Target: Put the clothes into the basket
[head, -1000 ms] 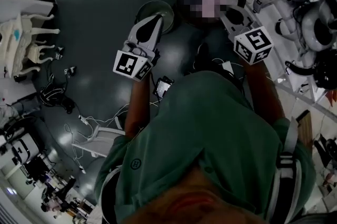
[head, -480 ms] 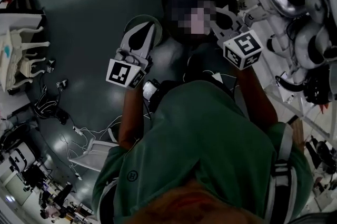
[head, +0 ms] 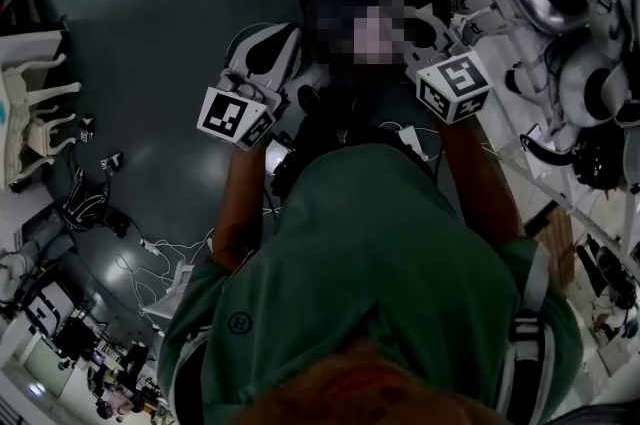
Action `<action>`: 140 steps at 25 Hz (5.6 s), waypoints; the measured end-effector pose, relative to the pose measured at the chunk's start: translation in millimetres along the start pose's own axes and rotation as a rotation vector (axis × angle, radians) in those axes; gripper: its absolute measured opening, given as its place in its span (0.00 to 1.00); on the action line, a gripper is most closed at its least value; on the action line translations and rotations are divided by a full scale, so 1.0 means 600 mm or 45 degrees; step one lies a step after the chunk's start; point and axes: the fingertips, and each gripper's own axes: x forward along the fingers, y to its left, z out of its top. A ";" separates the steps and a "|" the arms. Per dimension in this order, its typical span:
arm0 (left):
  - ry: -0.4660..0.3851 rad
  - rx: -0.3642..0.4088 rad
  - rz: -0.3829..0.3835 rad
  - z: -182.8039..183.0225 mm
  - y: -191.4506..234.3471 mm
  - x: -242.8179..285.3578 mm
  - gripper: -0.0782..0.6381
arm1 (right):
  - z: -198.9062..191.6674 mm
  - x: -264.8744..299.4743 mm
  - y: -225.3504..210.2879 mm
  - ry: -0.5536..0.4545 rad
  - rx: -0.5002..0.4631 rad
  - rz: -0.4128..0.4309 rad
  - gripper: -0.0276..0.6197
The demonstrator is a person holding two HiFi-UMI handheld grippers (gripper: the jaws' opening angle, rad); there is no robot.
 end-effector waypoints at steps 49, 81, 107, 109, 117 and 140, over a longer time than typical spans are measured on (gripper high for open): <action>0.509 -0.220 0.165 -0.528 0.279 0.383 0.31 | -0.450 0.309 -0.378 0.341 0.328 -0.124 0.36; 0.638 -0.172 0.380 -0.772 0.349 0.385 0.12 | -0.682 0.430 -0.412 0.479 0.386 -0.104 0.10; 0.050 -0.036 0.437 -0.179 0.292 0.116 0.12 | -0.090 0.295 -0.088 -0.071 0.104 0.125 0.09; 0.004 -0.013 0.453 -0.131 0.303 0.076 0.12 | -0.047 0.303 -0.045 -0.094 0.072 0.161 0.09; -0.119 0.057 0.562 -0.013 0.314 -0.054 0.12 | 0.042 0.321 0.085 -0.151 -0.018 0.309 0.09; 0.064 -0.033 0.881 -0.157 0.361 -0.324 0.12 | -0.123 0.432 0.300 0.169 -0.061 0.624 0.09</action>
